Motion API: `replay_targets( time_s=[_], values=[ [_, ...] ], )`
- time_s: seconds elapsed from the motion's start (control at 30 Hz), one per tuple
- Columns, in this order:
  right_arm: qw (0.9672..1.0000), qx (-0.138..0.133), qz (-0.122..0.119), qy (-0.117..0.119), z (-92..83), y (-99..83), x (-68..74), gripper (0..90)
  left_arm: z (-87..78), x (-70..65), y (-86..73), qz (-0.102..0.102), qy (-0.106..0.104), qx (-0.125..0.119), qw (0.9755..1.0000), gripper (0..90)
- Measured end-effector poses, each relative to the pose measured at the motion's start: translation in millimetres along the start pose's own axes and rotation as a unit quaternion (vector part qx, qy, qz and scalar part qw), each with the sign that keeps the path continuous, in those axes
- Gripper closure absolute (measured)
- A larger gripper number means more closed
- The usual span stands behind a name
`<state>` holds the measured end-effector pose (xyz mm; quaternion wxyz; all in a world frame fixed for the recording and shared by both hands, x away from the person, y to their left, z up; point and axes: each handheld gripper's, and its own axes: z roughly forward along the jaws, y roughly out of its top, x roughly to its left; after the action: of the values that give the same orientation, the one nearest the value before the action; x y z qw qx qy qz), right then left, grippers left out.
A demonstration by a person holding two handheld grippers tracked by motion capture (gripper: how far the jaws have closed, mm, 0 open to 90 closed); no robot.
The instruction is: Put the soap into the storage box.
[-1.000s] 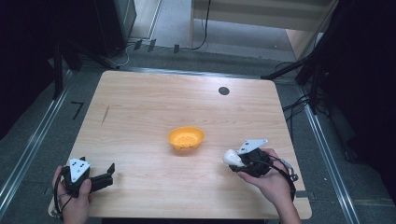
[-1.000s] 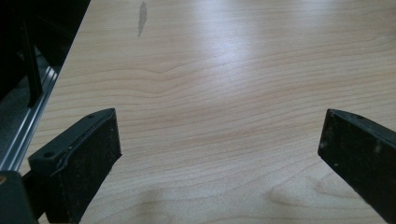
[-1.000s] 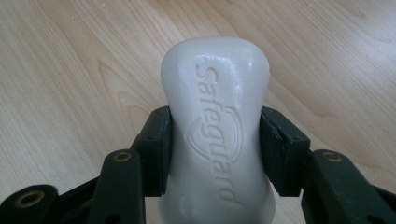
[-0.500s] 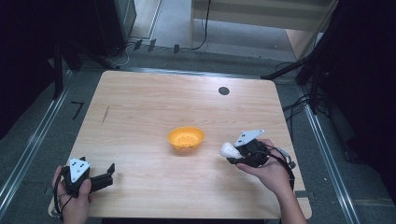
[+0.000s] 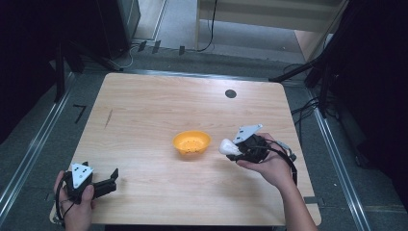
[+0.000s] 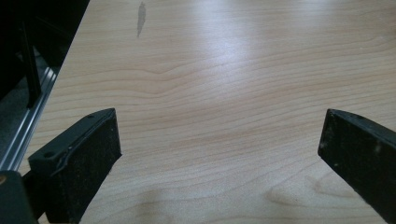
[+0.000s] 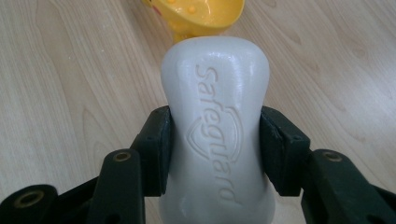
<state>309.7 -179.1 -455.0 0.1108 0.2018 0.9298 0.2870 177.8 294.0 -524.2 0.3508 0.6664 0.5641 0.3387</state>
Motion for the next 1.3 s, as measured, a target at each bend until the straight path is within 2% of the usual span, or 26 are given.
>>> replay_targets(
  time_s=[0.13,0.3,0.5,0.67,0.8,1.3],
  values=[
    [1.0000,-0.001,-0.006,0.005,1.6,5.7,-3.3,50.4,-0.1,-0.2,0.0,0.001,0.000,0.000,1.0000,0.0],
    [0.9996,0.008,-0.025,0.011,6.9,15.2,-5.8,50.3,-0.3,-0.5,-0.1,0.002,-0.001,-0.001,1.0000,0.0],
    [0.9994,0.009,-0.032,0.011,9.5,20.6,-9.7,50.4,0.0,-0.8,-0.2,0.002,0.000,-0.002,1.0000,0.0],
    [0.9989,-0.006,-0.045,0.013,11.8,23.2,-13.5,50.3,0.0,-0.8,-0.2,0.002,0.000,-0.002,1.0000,0.0],
    [0.9986,0.005,-0.052,0.009,13.1,26.9,-14.7,50.4,0.1,-0.9,-0.2,0.002,0.000,-0.002,1.0000,0.0],
    [0.9941,0.002,-0.105,0.027,22.3,57.1,-13.8,50.3,0.1,-1.0,-0.2,0.002,-0.001,-0.003,1.0000,0.0]
  ],
)
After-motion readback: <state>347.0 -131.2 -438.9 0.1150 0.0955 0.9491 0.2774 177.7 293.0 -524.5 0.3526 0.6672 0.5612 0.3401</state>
